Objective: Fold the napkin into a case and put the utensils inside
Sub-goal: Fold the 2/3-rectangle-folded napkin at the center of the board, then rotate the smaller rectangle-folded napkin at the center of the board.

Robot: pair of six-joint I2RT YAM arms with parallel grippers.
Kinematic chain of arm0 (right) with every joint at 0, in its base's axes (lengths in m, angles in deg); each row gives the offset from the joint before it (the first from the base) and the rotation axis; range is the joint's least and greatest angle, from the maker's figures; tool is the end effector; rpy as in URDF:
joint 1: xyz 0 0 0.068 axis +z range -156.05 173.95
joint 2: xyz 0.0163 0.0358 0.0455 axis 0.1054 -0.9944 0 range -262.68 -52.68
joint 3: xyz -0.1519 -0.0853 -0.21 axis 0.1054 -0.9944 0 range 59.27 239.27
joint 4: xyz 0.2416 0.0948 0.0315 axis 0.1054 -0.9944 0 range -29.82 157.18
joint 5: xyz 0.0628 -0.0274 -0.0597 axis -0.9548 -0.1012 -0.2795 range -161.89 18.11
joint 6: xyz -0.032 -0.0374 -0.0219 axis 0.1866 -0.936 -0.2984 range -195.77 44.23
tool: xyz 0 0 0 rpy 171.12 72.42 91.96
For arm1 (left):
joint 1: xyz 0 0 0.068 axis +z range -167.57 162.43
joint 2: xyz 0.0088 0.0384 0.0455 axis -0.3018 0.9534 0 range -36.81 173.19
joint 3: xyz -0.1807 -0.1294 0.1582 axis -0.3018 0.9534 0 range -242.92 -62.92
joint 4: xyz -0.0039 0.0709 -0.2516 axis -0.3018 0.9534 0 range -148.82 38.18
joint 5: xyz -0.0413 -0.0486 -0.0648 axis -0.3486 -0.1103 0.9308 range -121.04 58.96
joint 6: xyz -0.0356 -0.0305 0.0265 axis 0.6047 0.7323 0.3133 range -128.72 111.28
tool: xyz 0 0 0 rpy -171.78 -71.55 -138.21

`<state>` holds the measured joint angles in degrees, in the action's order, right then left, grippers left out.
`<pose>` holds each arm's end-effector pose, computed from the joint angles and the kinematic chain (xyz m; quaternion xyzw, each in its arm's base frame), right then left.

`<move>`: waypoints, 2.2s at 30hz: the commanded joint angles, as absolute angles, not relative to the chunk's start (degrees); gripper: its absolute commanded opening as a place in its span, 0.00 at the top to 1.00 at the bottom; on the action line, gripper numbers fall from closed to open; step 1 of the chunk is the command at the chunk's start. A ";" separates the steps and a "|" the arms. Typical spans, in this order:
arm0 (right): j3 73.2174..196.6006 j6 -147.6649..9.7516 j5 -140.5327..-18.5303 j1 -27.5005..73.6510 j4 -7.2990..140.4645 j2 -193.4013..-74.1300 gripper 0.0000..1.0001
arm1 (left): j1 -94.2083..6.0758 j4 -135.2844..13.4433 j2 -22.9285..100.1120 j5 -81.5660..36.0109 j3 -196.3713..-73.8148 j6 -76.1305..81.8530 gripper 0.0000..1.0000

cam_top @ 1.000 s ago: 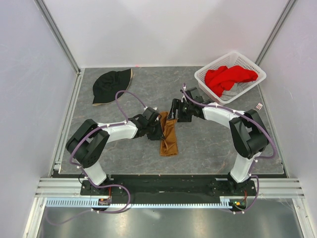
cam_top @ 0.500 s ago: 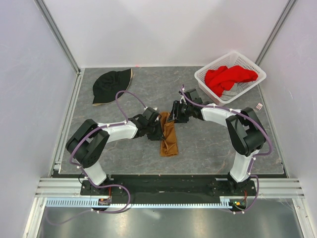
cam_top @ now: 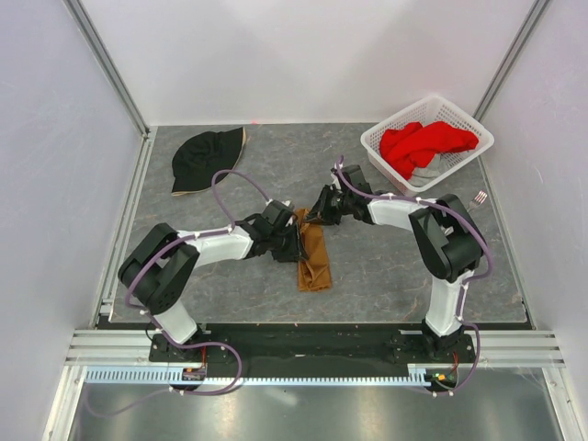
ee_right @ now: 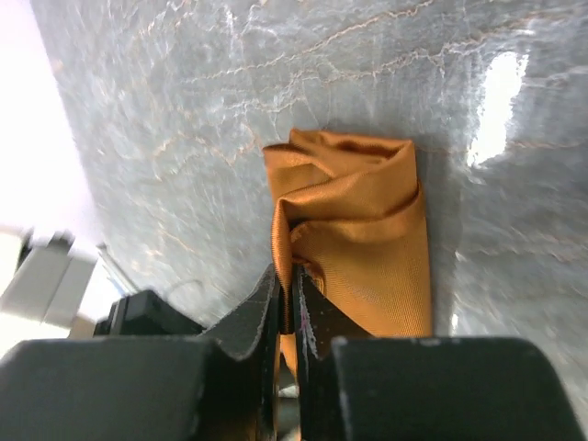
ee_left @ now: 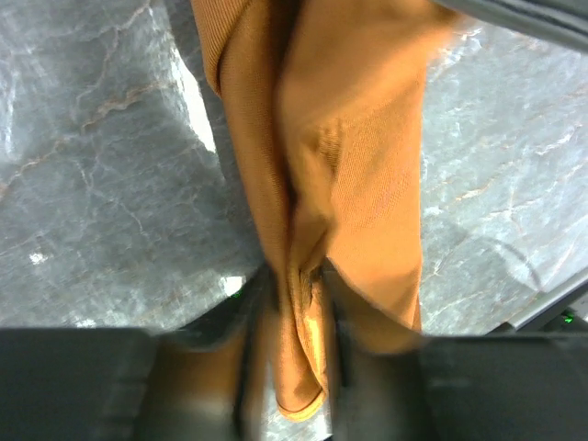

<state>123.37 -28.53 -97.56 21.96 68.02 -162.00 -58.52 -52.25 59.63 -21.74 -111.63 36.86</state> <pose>0.3444 0.2006 0.1569 0.0653 0.9005 0.3929 0.1744 0.2398 -0.2157 0.1463 -0.0134 0.9490 -0.2656 0.1695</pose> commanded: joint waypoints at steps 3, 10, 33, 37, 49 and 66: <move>123.00 -16.89 -97.82 22.25 77.20 -163.69 0.88 | -58.35 -50.12 57.04 -23.66 -111.78 36.20 0.50; 123.43 -13.28 -97.64 22.16 78.52 -163.96 0.66 | -58.26 -49.94 61.18 -23.03 -113.20 36.19 0.58; 103.40 -28.67 -97.99 29.18 71.02 -143.30 0.59 | -56.33 -60.12 54.77 -17.33 -104.15 44.98 0.78; 100.50 -27.17 -97.99 30.86 73.85 -144.18 0.70 | -55.98 -59.17 53.19 -17.94 -103.97 44.90 0.65; 100.58 -29.63 -97.20 32.09 72.28 -141.72 0.75 | -50.00 -49.50 61.27 -19.08 -118.81 34.27 0.53; 95.22 -29.36 -93.17 37.37 77.64 -146.73 0.80 | -47.54 -47.40 70.33 -20.32 -126.21 31.54 0.77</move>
<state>95.57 -27.48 -95.83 37.21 77.00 -145.92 -48.05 -48.45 69.77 -18.63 -124.51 35.09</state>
